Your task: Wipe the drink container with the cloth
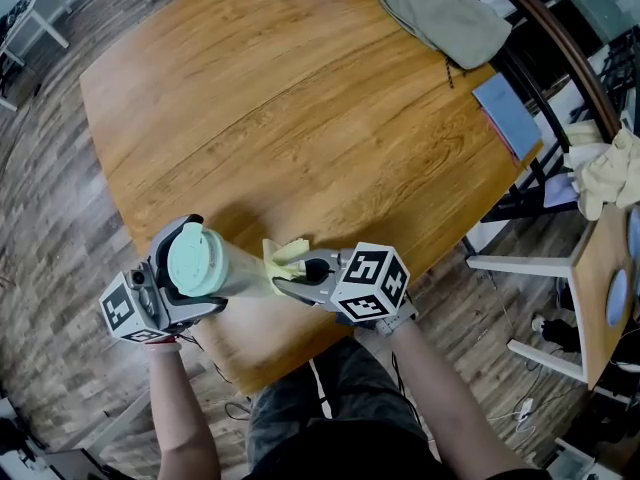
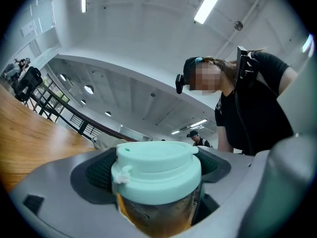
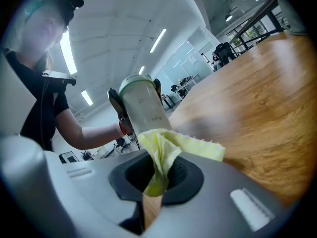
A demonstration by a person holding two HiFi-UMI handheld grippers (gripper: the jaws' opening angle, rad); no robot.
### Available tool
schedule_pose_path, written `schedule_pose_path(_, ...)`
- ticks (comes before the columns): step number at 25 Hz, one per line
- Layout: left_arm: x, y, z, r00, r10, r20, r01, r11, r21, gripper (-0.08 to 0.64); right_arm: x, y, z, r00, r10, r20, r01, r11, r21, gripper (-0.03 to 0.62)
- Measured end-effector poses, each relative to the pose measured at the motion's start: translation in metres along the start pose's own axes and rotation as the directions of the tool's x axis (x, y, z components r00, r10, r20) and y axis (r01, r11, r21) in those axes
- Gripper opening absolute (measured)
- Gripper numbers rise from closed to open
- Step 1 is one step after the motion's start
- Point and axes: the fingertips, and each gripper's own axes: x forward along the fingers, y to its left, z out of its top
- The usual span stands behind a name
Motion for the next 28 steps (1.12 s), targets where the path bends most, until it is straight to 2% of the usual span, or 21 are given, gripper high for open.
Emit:
schedule_pose_path(2, 0.004, -0.006, -0.002, 1.000, -0.013, -0.020, 0.013, 1.000, 0.021, 0.474, -0.005, 0.001, -0.002, 1.000, -0.022, -0.019, 0.021, 0.999, -0.039, 0.023)
schedule_pose_path(3, 0.005, -0.008, -0.003, 0.999, -0.018, -0.030, 0.019, 0.999, 0.033, 0.474, -0.010, 0.004, 0.004, 1.000, -0.009, 0.005, 0.009, 0.999, -0.043, 0.023)
schedule_pose_path(5, 0.007, -0.013, -0.006, 0.998, -0.027, -0.053, 0.030, 0.998, 0.057, 0.474, -0.024, 0.012, 0.029, 0.992, 0.059, 0.111, -0.056, 0.998, -0.026, 0.023)
schedule_pose_path(8, 0.010, -0.019, -0.010, 0.996, -0.032, -0.089, 0.040, 0.996, 0.082, 0.474, -0.040, 0.026, 0.075, 0.945, 0.181, 0.273, -0.184, 0.983, -0.016, 0.025)
schedule_pose_path(10, 0.011, -0.022, -0.010, 0.995, -0.027, -0.098, 0.036, 0.995, 0.095, 0.474, -0.044, 0.034, 0.098, 0.909, 0.242, 0.339, -0.252, 0.968, -0.015, 0.025)
schedule_pose_path(14, 0.010, -0.028, -0.012, 0.994, -0.016, -0.109, 0.029, 0.992, 0.123, 0.474, -0.037, 0.040, 0.119, 0.866, 0.314, 0.390, -0.347, 0.938, 0.015, 0.025)
schedule_pose_path(19, 0.008, -0.032, -0.014, 0.992, -0.024, -0.122, 0.041, 0.989, 0.139, 0.474, -0.025, 0.036, 0.132, 0.819, 0.348, 0.457, -0.447, 0.886, 0.125, 0.025)
schedule_pose_path(22, 0.008, -0.033, -0.015, 0.992, -0.028, -0.123, 0.045, 0.989, 0.141, 0.474, -0.015, 0.032, 0.130, 0.825, 0.348, 0.446, -0.465, 0.866, 0.185, 0.023)
schedule_pose_path(28, 0.008, -0.034, -0.018, 0.991, -0.030, -0.132, 0.049, 0.988, 0.146, 0.474, -0.003, 0.016, 0.112, 0.877, 0.306, 0.370, -0.421, 0.860, 0.288, 0.023)
